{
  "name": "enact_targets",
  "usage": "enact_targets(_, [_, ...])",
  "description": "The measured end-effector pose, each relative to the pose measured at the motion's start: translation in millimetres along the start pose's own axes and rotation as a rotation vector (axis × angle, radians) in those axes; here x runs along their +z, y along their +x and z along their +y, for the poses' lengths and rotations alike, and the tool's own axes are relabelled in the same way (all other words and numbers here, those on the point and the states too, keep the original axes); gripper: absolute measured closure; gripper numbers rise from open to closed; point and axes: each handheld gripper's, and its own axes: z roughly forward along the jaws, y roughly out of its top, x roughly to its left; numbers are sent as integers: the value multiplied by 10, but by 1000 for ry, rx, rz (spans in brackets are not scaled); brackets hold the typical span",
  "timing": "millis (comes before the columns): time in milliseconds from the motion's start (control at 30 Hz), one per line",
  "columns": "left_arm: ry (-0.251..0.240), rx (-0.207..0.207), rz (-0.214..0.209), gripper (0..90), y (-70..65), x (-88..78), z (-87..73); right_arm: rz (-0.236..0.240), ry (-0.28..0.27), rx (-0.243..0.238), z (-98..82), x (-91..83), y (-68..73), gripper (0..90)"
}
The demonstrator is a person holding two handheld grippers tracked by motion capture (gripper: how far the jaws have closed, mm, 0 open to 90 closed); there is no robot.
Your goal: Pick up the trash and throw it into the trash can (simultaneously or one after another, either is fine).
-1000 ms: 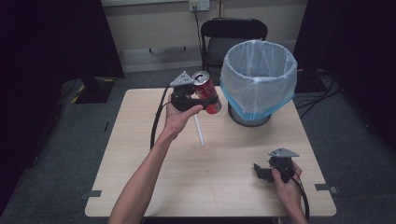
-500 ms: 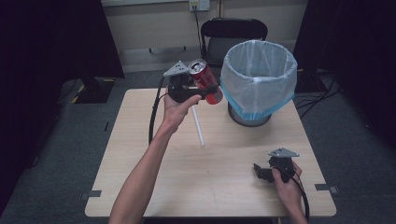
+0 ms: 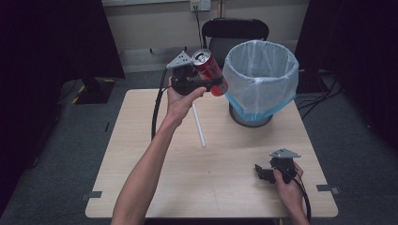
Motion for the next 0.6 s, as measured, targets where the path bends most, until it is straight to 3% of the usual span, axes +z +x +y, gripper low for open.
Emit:
enact_targets(300, [-15, 7, -5, 342, 17, 101, 180, 2, 0, 0, 0, 0, -1, 133])
enact_targets(600, [-4, 26, -19, 342, -16, 323, 302, 2, 0, -1, 0, -1, 1, 134])
